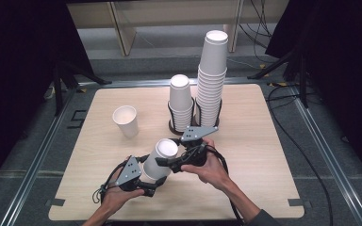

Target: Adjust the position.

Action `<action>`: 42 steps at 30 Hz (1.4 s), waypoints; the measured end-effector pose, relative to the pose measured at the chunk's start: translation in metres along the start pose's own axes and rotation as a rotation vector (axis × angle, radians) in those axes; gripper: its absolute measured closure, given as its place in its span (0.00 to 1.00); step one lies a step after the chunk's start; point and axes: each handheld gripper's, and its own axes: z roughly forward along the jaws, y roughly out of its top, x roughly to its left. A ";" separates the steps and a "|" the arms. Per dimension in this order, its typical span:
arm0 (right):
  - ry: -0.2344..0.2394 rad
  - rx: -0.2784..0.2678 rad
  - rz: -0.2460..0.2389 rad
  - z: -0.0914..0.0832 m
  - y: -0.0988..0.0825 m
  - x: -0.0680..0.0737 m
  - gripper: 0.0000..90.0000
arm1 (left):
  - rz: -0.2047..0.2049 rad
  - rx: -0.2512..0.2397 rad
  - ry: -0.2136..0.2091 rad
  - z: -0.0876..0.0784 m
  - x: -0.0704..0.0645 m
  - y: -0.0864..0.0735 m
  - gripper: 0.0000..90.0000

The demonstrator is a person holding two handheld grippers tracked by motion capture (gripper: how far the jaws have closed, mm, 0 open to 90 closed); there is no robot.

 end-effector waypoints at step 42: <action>0.064 -0.073 0.150 -0.009 0.001 -0.006 0.28 | -0.016 -0.132 0.014 -0.001 -0.001 0.001 0.04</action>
